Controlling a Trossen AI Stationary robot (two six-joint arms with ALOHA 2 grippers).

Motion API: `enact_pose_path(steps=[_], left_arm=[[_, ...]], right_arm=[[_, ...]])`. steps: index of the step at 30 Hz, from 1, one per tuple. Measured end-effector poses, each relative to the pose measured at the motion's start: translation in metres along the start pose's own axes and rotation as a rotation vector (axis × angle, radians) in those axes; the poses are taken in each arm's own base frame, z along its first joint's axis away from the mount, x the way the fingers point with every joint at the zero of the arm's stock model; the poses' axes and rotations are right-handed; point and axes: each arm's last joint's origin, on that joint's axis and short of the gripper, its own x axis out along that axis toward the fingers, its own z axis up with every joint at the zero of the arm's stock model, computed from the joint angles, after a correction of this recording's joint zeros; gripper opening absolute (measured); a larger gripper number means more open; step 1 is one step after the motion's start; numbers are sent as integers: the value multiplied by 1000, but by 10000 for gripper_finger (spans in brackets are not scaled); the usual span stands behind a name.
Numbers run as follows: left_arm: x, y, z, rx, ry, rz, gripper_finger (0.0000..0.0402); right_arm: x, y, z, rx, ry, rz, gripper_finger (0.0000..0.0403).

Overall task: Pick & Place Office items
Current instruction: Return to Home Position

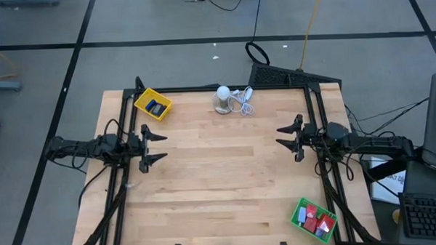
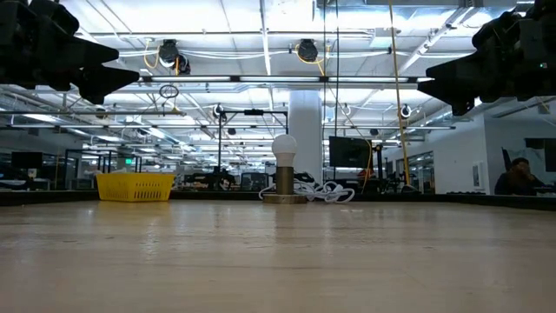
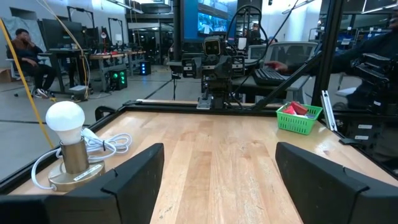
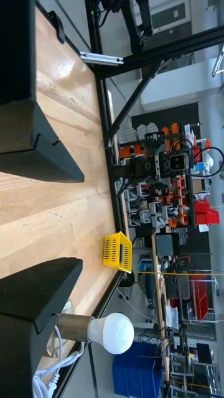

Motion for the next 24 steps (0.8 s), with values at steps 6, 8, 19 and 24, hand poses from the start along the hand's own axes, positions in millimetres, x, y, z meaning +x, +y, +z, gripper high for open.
enact_pose_path(steps=[6,8,19,24], left_arm=[[0,0,0,0,0,0,321],[0,0,0,0,0,0,323],[0,0,0,0,0,0,307],[0,0,0,0,0,0,309]], right_arm=[[0,0,0,0,0,0,196],[0,0,0,0,0,0,196],[0,0,0,0,0,0,196],[0,0,0,0,0,0,196]])
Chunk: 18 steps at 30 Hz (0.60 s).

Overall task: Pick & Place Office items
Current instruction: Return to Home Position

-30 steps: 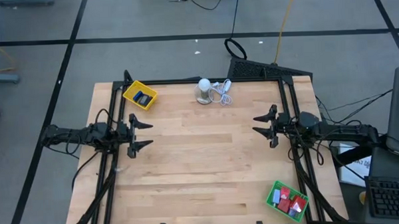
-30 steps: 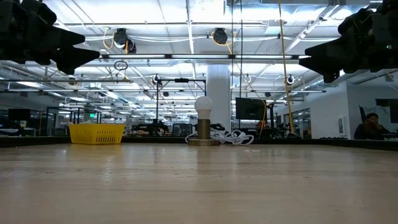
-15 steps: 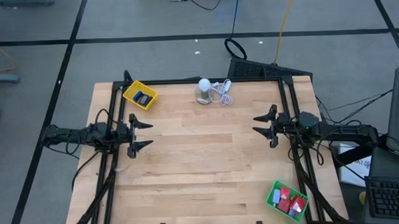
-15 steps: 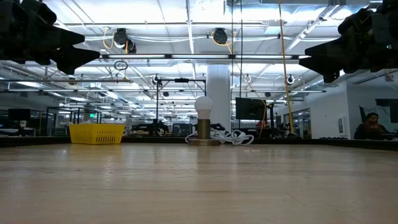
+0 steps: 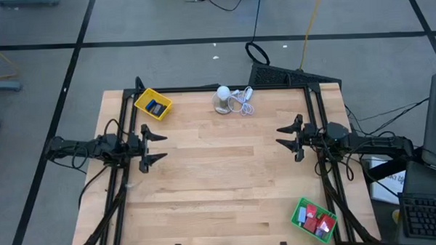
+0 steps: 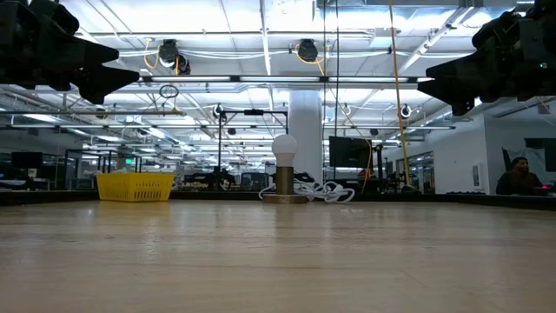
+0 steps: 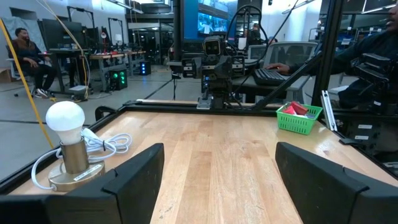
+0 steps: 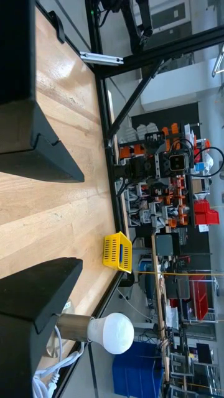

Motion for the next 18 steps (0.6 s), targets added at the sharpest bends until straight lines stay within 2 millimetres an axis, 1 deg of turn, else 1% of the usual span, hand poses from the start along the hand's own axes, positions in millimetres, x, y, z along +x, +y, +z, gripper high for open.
enact_pose_path(steps=[10,18], left_arm=[[0,0,0,0,0,0,326],[0,0,0,0,0,0,313]], right_arm=[[0,0,0,0,0,0,196],[0,0,0,0,-1,0,196]])
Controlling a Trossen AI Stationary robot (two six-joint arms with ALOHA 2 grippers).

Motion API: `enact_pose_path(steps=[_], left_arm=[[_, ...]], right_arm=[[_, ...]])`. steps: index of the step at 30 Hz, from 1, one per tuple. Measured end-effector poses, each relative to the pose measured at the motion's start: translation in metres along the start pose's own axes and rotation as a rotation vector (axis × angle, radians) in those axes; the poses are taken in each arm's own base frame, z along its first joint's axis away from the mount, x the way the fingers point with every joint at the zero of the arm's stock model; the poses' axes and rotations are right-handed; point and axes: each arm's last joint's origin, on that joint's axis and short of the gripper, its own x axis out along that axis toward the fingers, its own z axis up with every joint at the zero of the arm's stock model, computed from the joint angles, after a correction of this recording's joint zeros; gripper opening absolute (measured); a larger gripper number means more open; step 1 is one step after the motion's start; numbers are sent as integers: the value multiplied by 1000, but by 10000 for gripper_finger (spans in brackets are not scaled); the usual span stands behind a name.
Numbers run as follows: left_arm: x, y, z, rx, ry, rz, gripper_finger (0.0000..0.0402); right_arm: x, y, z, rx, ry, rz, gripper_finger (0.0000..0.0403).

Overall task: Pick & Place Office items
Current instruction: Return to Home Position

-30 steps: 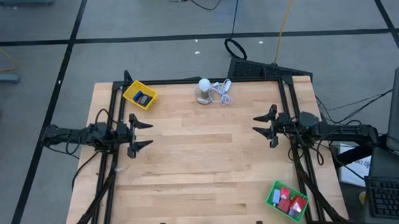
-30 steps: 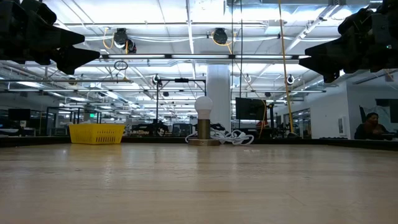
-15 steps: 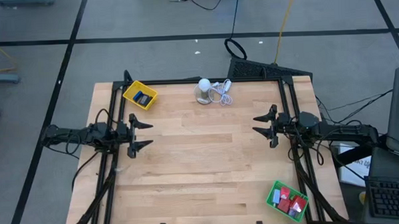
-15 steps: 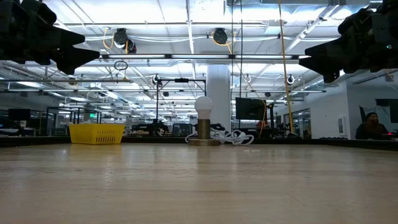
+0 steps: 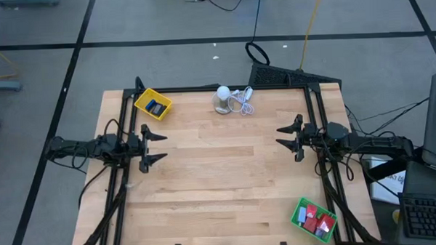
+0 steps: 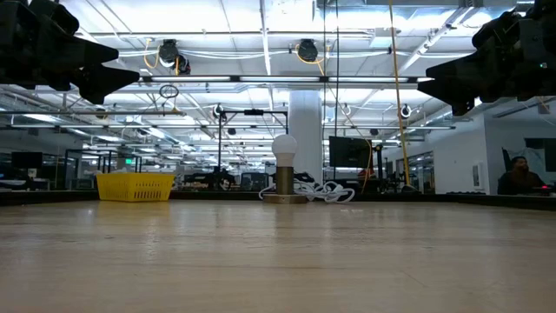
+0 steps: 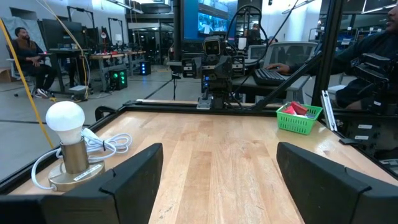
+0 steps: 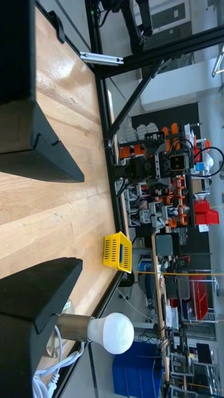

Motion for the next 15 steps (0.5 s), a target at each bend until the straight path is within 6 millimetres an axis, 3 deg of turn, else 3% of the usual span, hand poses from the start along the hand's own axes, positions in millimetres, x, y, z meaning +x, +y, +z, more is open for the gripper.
enact_pose_path(steps=[15], left_arm=[[0,0,0,0,0,0,326]], right_arm=[[0,0,0,0,1,0,197]])
